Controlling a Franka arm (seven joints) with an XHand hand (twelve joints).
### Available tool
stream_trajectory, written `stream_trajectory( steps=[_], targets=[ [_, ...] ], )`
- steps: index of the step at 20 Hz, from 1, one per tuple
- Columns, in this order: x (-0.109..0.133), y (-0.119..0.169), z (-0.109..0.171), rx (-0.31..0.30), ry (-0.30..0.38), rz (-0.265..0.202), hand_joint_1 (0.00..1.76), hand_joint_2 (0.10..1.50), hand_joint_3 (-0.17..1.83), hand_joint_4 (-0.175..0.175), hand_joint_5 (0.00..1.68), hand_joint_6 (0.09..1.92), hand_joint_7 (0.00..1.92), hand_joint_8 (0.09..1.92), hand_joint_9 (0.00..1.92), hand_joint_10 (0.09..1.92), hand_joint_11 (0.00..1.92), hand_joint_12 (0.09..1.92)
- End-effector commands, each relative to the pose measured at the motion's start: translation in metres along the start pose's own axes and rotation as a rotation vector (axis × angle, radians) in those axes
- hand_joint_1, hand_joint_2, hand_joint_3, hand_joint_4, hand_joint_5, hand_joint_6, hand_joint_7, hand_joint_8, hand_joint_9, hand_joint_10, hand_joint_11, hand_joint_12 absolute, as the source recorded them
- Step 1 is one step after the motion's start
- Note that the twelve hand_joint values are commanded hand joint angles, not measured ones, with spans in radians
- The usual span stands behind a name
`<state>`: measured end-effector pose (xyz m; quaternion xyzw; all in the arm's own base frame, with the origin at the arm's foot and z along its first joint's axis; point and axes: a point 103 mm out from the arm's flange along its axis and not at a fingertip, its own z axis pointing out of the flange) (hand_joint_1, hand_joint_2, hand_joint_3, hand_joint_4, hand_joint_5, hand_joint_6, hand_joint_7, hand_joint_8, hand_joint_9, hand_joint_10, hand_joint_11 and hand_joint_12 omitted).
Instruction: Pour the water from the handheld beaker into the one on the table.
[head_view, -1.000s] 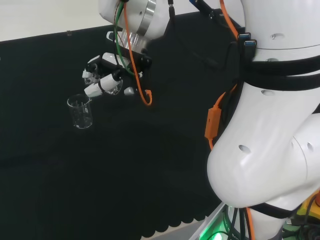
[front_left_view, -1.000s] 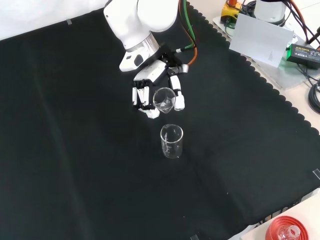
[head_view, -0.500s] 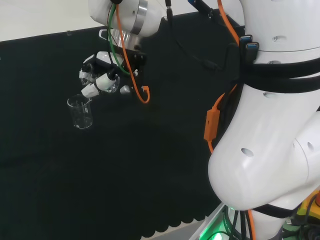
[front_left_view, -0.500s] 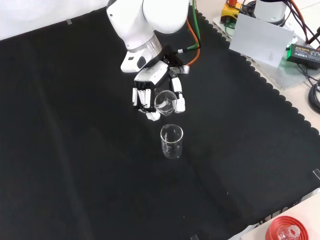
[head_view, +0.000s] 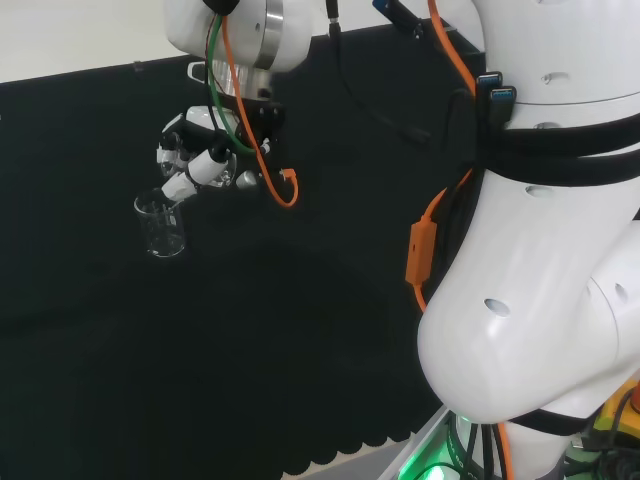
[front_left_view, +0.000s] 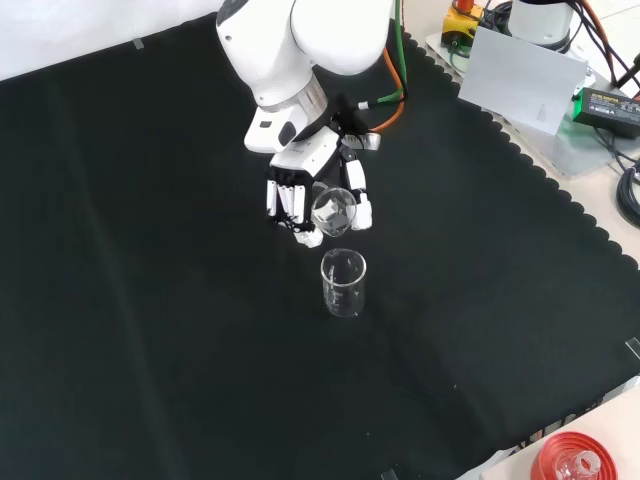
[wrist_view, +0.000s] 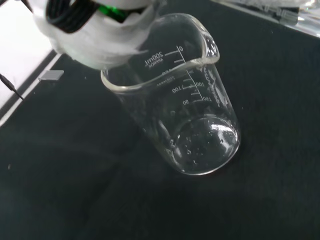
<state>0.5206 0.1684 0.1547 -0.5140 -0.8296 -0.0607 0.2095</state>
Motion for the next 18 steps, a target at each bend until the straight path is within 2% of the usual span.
stream_trajectory(
  steps=[1,18],
  targets=[
    [0.003,0.002,0.002,0.024,-0.026,0.003,1.08,1.02,0.00,0.175,1.18,0.69,1.41,0.16,1.23,0.25,0.79,1.11],
    [0.016,0.008,0.008,0.089,-0.116,0.005,1.08,1.02,0.00,0.175,1.18,0.69,1.41,0.15,1.24,0.24,0.80,1.10]
  ],
)
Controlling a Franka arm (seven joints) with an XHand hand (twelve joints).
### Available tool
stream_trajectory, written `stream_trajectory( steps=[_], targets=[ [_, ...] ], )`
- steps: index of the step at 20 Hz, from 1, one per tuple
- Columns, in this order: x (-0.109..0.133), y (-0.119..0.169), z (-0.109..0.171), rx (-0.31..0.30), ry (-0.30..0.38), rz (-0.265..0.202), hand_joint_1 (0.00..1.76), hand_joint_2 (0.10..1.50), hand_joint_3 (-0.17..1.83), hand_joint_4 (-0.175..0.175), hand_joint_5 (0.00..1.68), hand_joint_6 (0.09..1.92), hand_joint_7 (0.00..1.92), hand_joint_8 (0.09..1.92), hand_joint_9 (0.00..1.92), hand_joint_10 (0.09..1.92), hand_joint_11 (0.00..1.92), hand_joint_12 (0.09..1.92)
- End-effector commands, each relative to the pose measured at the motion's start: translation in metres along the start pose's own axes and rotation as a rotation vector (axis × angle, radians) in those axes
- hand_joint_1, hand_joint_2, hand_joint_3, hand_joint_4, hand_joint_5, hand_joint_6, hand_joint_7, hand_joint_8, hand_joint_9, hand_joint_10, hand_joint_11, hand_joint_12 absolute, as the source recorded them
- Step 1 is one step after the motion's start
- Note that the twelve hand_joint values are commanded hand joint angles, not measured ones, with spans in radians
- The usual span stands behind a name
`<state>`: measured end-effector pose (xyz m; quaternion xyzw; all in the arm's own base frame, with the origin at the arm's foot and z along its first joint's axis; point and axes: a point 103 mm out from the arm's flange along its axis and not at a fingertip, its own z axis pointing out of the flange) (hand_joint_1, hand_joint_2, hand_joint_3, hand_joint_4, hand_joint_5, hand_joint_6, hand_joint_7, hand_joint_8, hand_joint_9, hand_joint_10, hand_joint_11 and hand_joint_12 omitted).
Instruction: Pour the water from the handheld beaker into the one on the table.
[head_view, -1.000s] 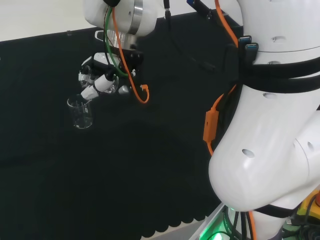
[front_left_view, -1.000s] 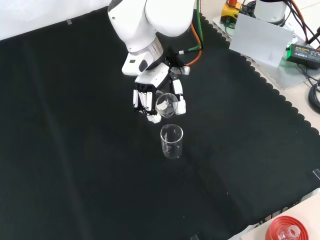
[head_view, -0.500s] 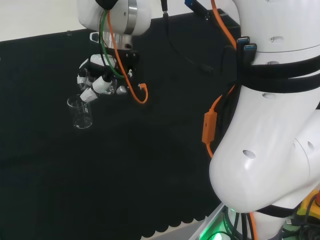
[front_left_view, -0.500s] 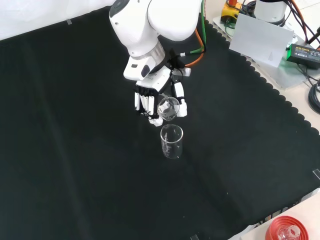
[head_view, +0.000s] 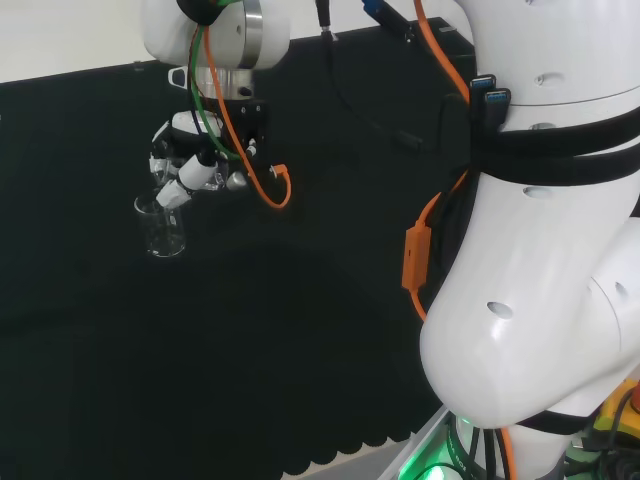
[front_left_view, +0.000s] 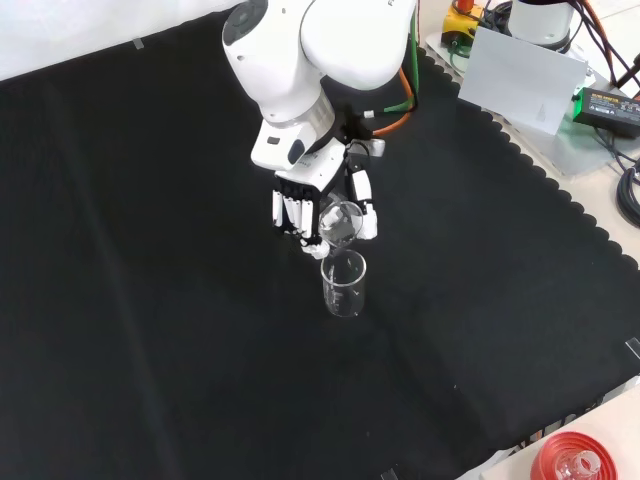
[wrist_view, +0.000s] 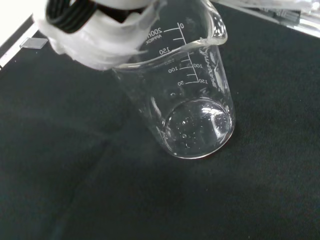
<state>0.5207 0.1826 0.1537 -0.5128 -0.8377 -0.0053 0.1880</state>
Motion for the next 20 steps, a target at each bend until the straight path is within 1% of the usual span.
stream_trajectory(
  steps=[1,6,9,20],
  targets=[
    [0.0047,0.0014,0.0024,0.020,-0.023,-0.005,1.08,1.02,0.00,0.175,1.18,0.69,1.41,0.15,1.24,0.24,0.80,1.10],
    [0.0031,0.0009,0.0016,0.026,-0.042,-0.002,1.08,1.02,0.00,0.175,1.18,0.69,1.41,0.15,1.24,0.24,0.80,1.10],
    [0.0028,0.0006,0.0008,0.030,-0.072,-0.006,1.08,1.02,0.00,0.175,1.18,0.69,1.41,0.15,1.24,0.24,0.80,1.10],
    [0.0027,0.0007,0.0036,0.048,-0.126,0.007,1.08,1.02,0.00,0.175,1.18,0.70,1.41,0.14,1.24,0.23,0.80,1.10]
  ],
)
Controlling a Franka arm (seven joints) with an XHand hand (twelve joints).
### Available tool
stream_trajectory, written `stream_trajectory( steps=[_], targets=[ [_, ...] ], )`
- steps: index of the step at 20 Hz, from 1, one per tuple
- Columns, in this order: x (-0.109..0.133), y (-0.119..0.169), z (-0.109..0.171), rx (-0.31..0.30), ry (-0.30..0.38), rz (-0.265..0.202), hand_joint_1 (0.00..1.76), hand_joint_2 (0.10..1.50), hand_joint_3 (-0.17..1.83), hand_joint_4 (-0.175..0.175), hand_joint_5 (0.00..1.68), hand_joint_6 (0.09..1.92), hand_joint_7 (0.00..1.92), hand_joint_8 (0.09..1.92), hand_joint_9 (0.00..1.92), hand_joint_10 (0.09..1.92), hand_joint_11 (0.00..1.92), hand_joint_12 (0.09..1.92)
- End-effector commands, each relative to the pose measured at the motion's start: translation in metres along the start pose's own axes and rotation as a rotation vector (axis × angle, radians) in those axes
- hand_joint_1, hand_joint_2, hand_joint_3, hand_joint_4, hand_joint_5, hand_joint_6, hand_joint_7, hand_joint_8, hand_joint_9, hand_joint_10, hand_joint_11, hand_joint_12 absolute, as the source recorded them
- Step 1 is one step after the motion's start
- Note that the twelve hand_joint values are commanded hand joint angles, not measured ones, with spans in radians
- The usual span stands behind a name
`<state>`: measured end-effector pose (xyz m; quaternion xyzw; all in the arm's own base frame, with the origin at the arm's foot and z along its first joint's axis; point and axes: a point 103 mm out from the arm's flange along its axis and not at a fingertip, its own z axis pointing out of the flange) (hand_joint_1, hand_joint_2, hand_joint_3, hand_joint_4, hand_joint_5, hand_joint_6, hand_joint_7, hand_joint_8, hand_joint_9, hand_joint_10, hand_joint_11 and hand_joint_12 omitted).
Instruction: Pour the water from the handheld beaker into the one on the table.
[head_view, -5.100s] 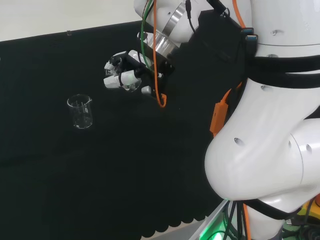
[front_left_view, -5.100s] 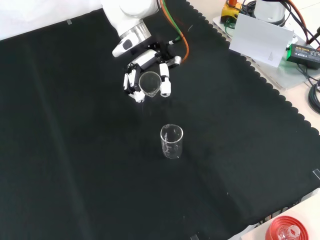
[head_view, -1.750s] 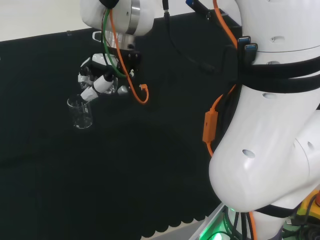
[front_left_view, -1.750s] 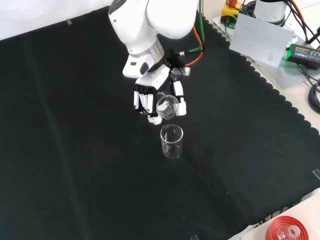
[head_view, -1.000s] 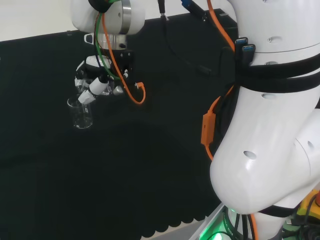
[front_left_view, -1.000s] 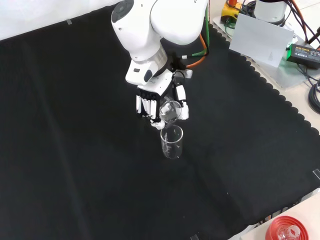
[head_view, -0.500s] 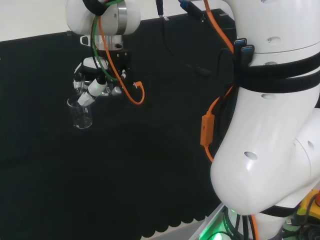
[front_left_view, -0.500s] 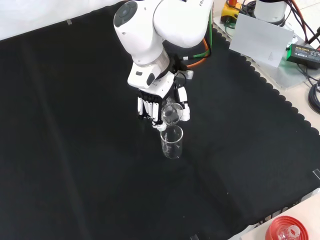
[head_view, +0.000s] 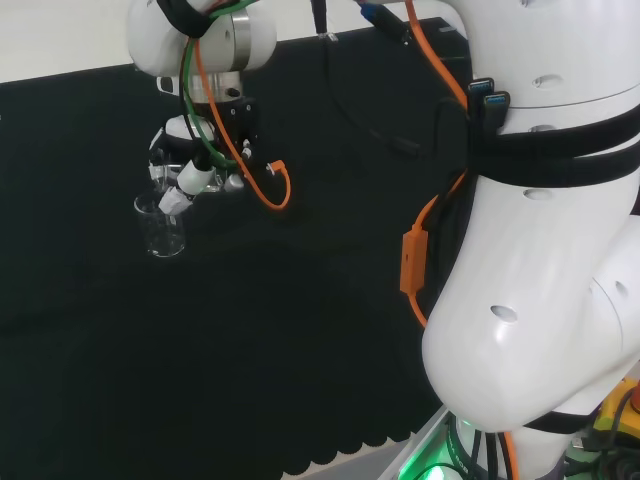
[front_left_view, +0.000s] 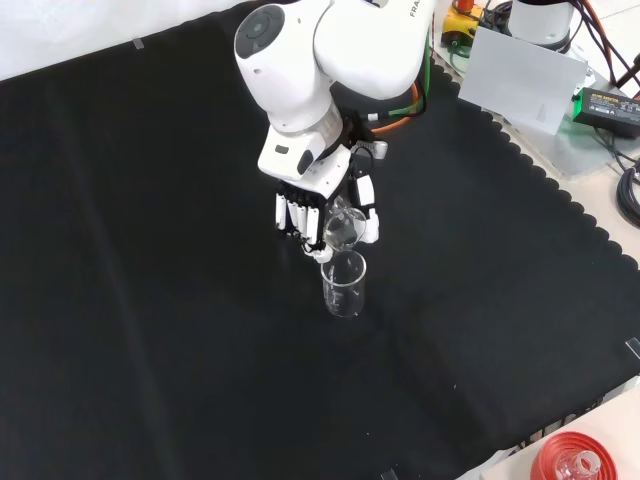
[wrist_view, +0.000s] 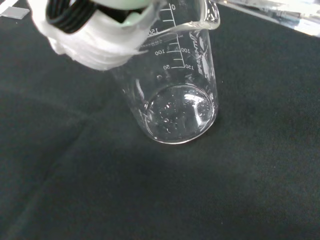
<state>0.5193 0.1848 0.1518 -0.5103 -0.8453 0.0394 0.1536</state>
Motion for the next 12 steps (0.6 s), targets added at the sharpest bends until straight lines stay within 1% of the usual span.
stream_trajectory(
  steps=[1,7,12],
  targets=[
    [0.0013,0.0008,0.0011,0.010,-0.022,0.004,1.08,1.02,0.00,0.175,1.18,0.70,1.41,0.14,1.24,0.23,0.80,1.10],
    [0.0040,0.0013,0.0017,0.020,-0.068,0.008,1.08,1.03,0.00,0.175,1.18,0.70,1.41,0.14,1.24,0.23,0.80,1.09],
    [0.0043,0.0022,0.0012,0.030,-0.089,0.015,1.08,1.03,0.00,0.175,1.18,0.70,1.42,0.14,1.24,0.23,0.80,1.09]
  ],
)
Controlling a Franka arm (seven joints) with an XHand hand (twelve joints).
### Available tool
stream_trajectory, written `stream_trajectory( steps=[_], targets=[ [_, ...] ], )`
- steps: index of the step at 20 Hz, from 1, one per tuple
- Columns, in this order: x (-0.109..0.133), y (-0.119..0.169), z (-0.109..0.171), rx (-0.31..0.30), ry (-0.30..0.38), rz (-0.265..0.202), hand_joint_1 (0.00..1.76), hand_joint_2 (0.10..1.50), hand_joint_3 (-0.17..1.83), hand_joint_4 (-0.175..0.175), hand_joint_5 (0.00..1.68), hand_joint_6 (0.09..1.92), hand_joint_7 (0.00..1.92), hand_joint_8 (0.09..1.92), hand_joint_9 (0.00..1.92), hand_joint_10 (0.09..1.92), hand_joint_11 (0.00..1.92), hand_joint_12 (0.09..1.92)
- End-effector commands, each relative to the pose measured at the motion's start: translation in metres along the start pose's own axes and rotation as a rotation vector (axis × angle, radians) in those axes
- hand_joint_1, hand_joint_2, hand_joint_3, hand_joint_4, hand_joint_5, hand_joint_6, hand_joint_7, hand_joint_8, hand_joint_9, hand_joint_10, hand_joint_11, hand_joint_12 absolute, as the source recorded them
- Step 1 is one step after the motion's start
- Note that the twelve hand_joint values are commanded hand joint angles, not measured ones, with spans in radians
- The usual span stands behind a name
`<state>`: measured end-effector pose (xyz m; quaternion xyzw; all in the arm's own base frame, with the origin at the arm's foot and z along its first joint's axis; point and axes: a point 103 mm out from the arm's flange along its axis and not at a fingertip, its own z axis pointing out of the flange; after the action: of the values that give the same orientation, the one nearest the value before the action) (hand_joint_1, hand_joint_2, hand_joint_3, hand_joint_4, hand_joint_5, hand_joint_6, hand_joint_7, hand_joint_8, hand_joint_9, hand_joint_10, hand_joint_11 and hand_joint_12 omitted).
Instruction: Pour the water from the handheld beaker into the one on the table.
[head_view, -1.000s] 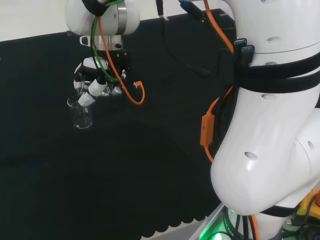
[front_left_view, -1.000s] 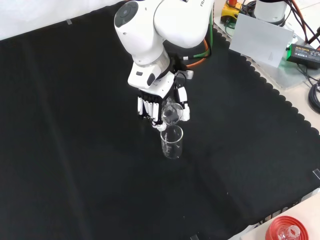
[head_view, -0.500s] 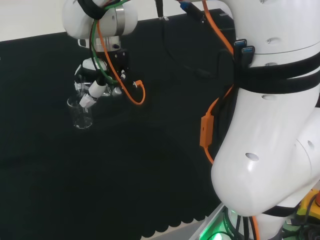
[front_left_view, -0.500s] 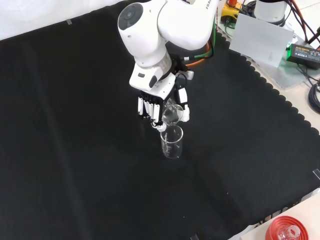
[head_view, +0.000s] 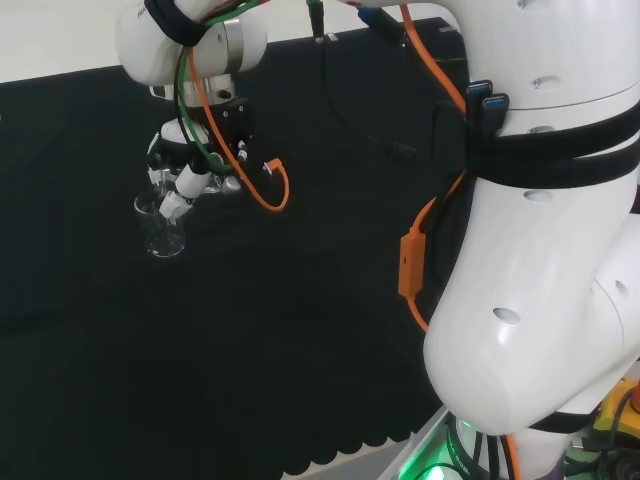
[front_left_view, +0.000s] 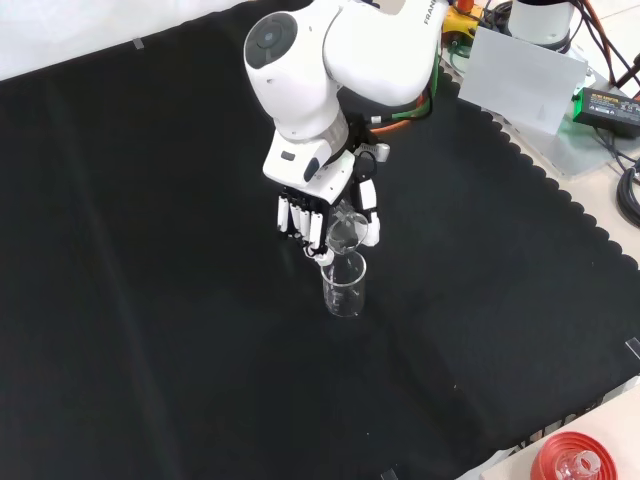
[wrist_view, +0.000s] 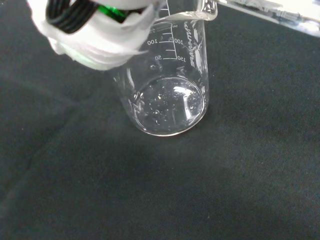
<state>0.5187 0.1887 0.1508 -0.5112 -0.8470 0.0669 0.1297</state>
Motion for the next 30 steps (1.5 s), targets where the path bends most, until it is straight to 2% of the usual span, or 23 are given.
stream_trajectory(
  steps=[1,11,17,20,30],
  targets=[
    [0.001,0.001,0.000,0.009,-0.025,0.007,1.08,1.03,0.00,0.175,1.18,0.70,1.42,0.14,1.24,0.23,0.81,1.09],
    [0.004,0.004,-0.003,0.031,-0.062,0.019,1.08,1.03,0.00,0.175,1.18,0.70,1.42,0.14,1.25,0.22,0.82,1.09],
    [-0.006,-0.002,-0.006,0.043,-0.066,0.044,1.08,1.02,0.00,0.175,1.18,0.70,1.42,0.13,1.25,0.22,0.83,1.09],
    [0.000,0.005,-0.003,0.055,-0.093,0.058,1.08,1.02,0.00,0.175,1.18,0.70,1.42,0.13,1.25,0.22,0.84,1.09],
    [0.005,0.007,-0.006,0.063,-0.131,0.053,1.08,1.02,0.00,0.175,1.18,0.70,1.43,0.13,1.26,0.22,0.85,1.08]
  ],
)
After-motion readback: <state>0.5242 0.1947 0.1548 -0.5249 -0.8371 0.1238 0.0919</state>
